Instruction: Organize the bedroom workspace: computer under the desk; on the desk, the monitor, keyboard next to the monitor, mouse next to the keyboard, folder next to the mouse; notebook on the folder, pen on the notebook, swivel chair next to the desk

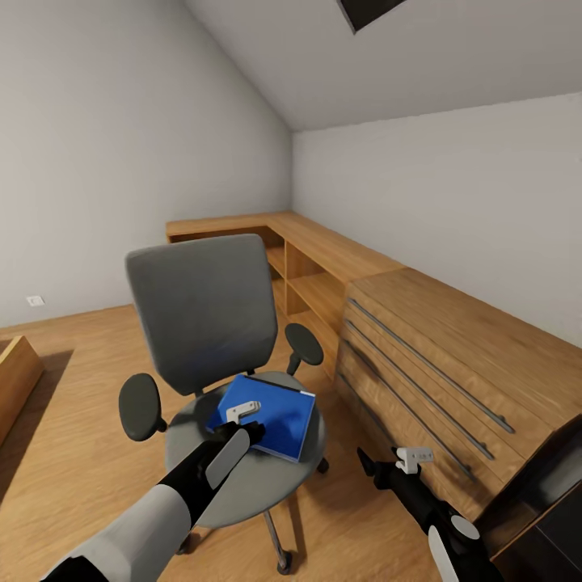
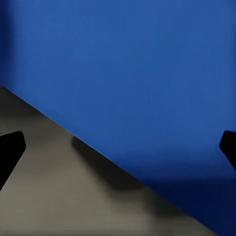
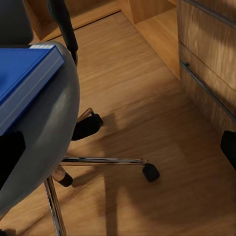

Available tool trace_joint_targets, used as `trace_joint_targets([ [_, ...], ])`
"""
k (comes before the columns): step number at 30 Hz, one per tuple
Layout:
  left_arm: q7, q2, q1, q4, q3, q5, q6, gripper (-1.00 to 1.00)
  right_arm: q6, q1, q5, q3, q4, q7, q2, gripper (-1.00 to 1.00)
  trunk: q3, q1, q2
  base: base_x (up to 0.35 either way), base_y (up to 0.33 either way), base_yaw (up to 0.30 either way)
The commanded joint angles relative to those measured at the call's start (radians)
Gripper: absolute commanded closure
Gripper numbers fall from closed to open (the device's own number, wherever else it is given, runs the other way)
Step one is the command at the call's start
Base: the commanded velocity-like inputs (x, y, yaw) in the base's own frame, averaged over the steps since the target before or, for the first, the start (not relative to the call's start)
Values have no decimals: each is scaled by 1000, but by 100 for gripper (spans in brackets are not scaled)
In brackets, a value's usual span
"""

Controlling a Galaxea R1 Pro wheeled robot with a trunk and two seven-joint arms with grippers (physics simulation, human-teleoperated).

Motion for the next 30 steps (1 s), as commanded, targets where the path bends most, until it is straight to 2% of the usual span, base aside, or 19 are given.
trace_joint_targets([
  [1,6,1,0,17,-5,20,1,-100,5,-1,-10,-3,0,8,1,-100,-1,0,0,-3,-3,0],
  [17,7,5,0,18,0,26,1,-100,5,-1,-10,-3,-2,8,1,-100,-1,0,0,0,0,0],
  [22,10,5,0,18,0,25,0,-100,5,-1,-10,-3,-2,8,1,-100,-17,19,-35,0,0,0],
  [30,8,5,0,18,0,27,1,-100,5,-1,-10,-3,-1,8,1,-100,-17,19,-35,0,0,0],
])
